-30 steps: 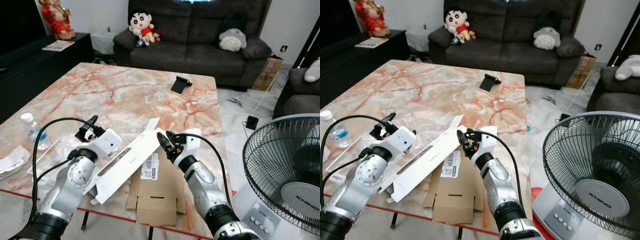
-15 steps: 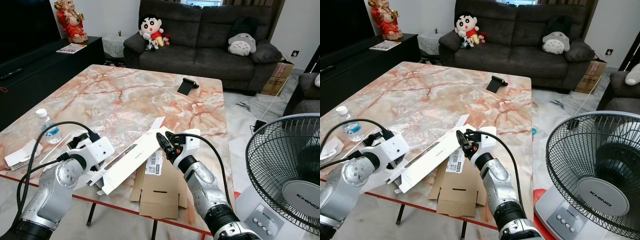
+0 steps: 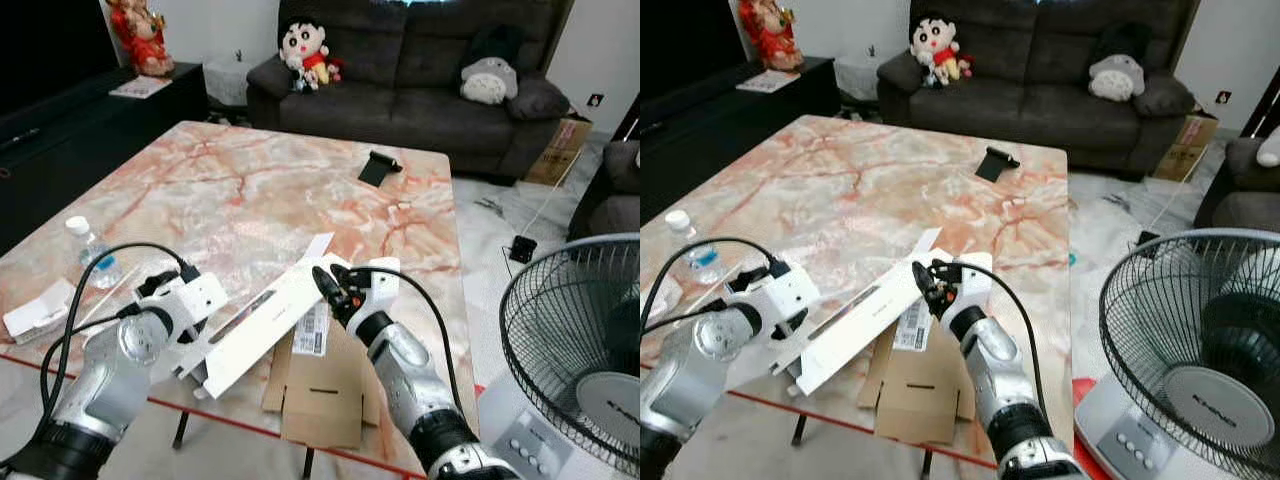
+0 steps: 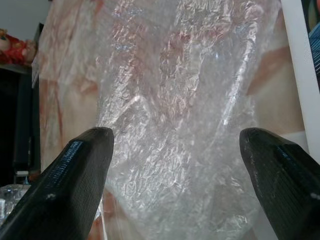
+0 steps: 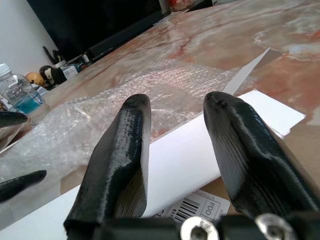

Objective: Picking trash to rubbish bin

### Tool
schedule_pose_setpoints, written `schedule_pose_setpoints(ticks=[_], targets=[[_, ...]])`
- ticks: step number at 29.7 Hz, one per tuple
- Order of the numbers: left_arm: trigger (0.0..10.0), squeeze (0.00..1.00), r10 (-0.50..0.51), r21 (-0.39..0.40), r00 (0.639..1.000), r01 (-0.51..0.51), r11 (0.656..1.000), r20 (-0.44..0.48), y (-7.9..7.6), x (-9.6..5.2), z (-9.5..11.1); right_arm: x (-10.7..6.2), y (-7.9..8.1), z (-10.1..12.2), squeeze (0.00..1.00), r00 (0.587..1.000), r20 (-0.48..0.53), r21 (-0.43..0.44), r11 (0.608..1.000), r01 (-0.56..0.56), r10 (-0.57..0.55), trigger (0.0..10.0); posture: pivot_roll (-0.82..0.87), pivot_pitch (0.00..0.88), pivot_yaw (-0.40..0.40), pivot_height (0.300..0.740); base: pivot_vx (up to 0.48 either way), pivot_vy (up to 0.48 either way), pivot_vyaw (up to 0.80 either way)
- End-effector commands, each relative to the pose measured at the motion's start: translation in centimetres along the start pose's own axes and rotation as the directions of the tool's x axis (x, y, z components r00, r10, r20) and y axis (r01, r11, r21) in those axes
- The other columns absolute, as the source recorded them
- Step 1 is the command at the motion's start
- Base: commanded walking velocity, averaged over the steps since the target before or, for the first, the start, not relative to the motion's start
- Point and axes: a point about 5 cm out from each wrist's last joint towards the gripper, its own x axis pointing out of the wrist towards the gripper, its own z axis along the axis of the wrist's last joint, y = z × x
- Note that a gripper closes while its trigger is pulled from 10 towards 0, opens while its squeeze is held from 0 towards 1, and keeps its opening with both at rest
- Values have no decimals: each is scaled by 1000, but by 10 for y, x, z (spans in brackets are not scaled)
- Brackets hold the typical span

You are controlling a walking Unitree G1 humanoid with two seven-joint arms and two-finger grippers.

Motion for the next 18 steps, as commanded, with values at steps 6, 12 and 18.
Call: schedule_pose_setpoints(ticks=[6,12,18], targets=[[10000,0,-22,-48,1000,23,999,17,-5,12,4,2,5,1,0,1000,5,4,1000,-13,13,10000,2,45,-49,740,0,0,0],[10000,0,3,-58,1000,-3,998,-3,-3,20,0,2,5,1,0,1000,5,5,1000,-13,13,10000,-1,45,-53,740,0,0,0],[10000,0,80,-89,996,-83,992,-37,7,26,-3,2,5,0,0,1000,3,6,1000,-12,12,10000,-3,44,-52,740,0,0,0]])
